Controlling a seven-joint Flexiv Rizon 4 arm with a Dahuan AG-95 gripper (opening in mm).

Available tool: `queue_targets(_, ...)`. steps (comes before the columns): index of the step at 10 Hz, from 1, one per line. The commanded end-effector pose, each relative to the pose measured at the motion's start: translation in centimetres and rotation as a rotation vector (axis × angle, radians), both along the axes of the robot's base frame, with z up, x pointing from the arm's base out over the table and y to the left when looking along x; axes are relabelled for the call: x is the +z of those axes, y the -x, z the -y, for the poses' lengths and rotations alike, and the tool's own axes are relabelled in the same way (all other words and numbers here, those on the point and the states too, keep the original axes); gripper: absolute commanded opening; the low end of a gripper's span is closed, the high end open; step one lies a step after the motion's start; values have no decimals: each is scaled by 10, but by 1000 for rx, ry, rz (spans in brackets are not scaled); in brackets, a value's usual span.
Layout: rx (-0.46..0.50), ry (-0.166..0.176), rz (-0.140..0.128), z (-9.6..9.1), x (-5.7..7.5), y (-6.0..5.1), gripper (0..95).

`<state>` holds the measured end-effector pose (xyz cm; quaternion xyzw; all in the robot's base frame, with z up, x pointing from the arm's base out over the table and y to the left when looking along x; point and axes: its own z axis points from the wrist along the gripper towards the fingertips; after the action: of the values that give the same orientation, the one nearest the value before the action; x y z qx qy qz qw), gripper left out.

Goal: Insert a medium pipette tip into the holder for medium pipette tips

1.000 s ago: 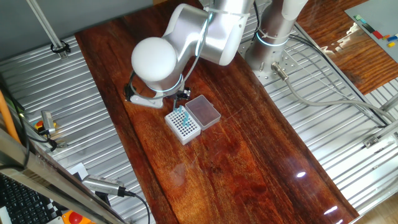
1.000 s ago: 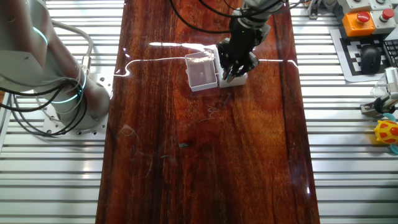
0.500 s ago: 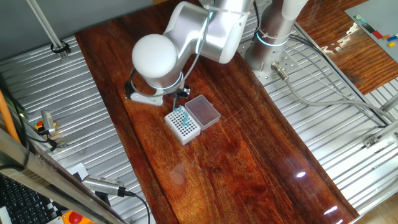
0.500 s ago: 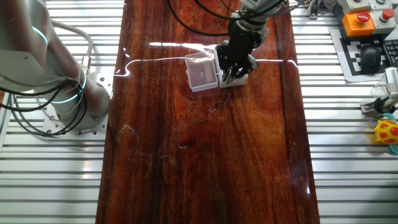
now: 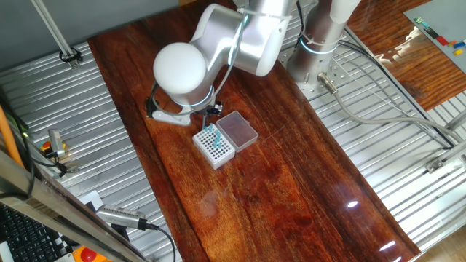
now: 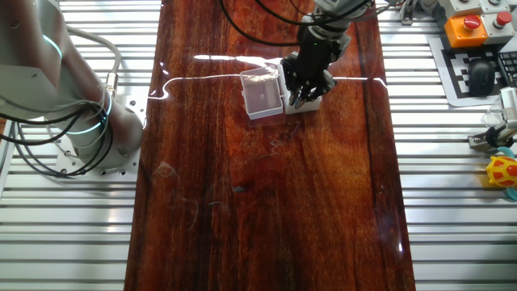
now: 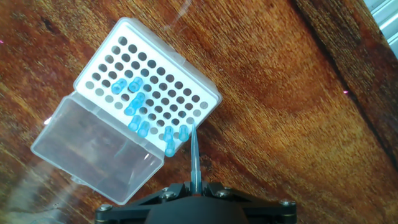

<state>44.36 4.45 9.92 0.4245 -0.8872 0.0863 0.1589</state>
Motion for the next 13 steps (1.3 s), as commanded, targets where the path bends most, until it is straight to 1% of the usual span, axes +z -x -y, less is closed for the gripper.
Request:
queue_targets(1, 16, 26, -11, -1, 0, -1, 0)
queue_targets(2, 27, 40, -15, -1, 0, -1, 0)
queue_targets(4, 33, 57, -20, -5, 0, -3, 0)
queue_targets(8, 39, 66, -28, -11, 0, -8, 0)
queue_targets(13, 62, 101, -37, -15, -2, -11, 0)
